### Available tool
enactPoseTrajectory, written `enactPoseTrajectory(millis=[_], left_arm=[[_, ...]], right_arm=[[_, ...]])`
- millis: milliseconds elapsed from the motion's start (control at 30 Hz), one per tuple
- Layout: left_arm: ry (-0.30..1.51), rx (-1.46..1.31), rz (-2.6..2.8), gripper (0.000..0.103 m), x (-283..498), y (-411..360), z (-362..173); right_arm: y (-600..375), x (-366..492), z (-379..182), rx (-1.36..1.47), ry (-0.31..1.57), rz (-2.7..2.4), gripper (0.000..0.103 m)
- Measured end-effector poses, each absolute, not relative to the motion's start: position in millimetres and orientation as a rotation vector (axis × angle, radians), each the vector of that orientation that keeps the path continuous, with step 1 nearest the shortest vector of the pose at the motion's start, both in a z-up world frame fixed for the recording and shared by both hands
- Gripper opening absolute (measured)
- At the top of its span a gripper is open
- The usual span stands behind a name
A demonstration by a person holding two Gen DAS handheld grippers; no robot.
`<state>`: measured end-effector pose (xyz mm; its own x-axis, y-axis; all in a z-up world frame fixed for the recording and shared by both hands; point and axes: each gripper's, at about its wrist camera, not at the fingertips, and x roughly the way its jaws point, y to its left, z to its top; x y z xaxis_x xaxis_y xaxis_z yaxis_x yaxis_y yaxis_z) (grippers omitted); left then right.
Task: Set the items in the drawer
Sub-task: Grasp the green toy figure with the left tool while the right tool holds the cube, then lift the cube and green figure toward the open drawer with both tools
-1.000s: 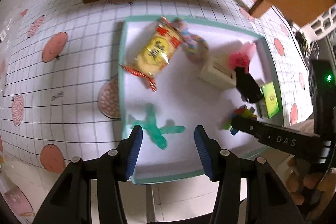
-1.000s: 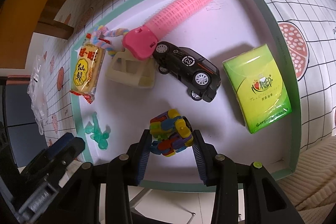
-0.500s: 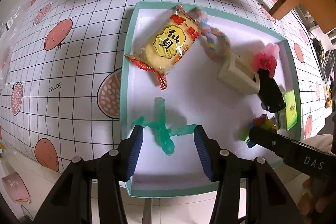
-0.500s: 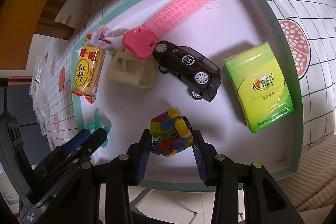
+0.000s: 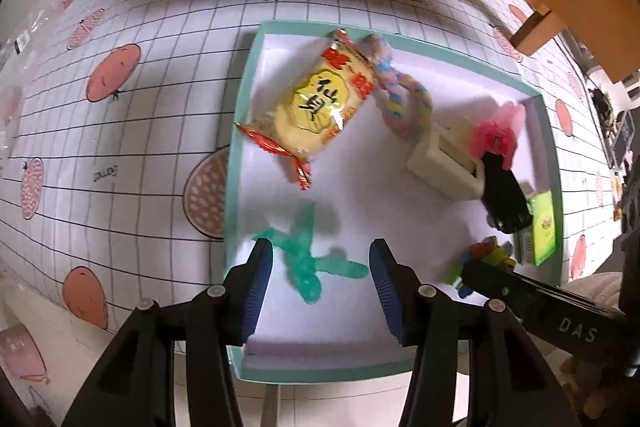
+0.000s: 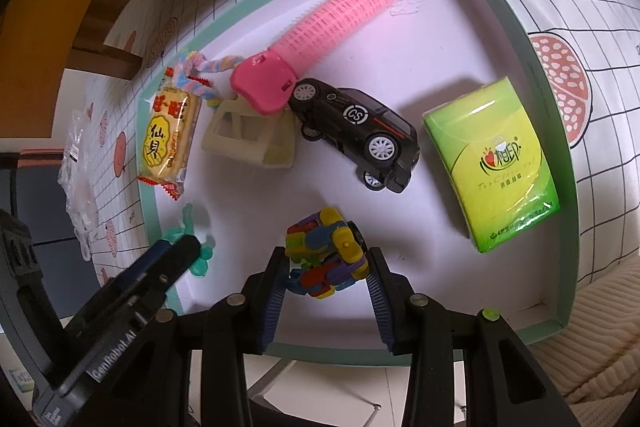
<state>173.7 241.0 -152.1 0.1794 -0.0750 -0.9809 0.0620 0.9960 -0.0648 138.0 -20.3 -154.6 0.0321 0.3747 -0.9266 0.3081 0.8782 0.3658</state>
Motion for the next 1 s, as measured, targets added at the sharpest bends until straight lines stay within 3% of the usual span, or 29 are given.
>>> enactPoseTrajectory(millis=[233,600,633,1000], left_arm=[[1.392,0.015,-0.065,0.028,174,238,-164],[1.338,0.164,-0.057,0.027,153,228,-167],[1.338,0.154,-0.066,0.019,151,228,-168],[1.359,0.057,-0.098,0.016,139,238,-165]], right_arm=[[-19,138,-154,0.552,1.564,0.055,0.041],[-19,139,-154,0.546,1.569,0.066,0.041],[-18,139,-154,0.548,1.568,0.065,0.041],[-22,138,-150,0.547,1.548,0.070,0.041]])
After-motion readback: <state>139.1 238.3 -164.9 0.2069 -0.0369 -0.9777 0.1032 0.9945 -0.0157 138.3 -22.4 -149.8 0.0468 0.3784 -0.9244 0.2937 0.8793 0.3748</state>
